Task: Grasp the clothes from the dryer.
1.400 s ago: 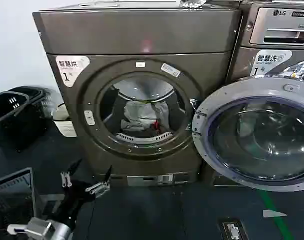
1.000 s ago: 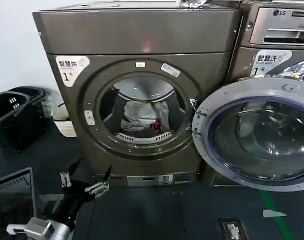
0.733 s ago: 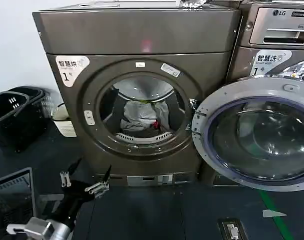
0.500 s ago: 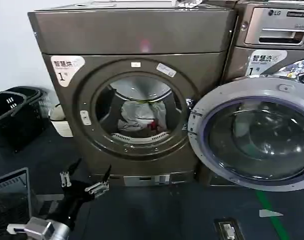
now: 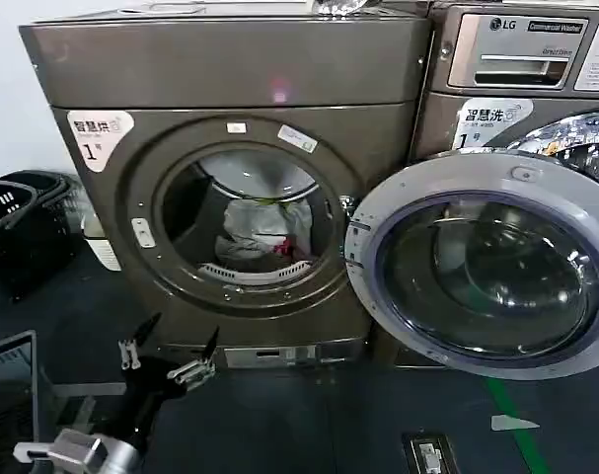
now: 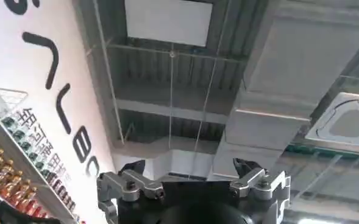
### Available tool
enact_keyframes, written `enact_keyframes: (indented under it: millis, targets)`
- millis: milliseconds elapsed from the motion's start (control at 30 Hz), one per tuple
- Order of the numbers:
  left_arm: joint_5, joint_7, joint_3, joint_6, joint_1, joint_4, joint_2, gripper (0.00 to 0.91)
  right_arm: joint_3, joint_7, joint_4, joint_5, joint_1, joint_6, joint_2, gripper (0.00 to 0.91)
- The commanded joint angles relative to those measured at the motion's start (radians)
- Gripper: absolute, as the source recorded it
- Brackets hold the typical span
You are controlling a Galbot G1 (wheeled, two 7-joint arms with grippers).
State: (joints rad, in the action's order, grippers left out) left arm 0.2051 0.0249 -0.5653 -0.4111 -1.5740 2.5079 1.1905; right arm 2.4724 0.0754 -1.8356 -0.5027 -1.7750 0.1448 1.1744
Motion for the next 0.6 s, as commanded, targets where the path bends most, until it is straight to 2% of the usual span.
enact_keyframes:
  millis: [33, 600]
  targets:
    - [0.0, 0.0, 0.001, 0.0, 0.0, 0.0, 0.0, 0.907, 0.0, 0.0, -0.001, 0.0, 0.0, 0.002, 0.002, 0.907]
    - [0.0, 0.001, 0.004, 0.0, 0.003, 0.0, -0.005, 0.907, -0.02, 0.023, -0.011, 0.022, 0.0, 0.016, 0.013, 0.907]
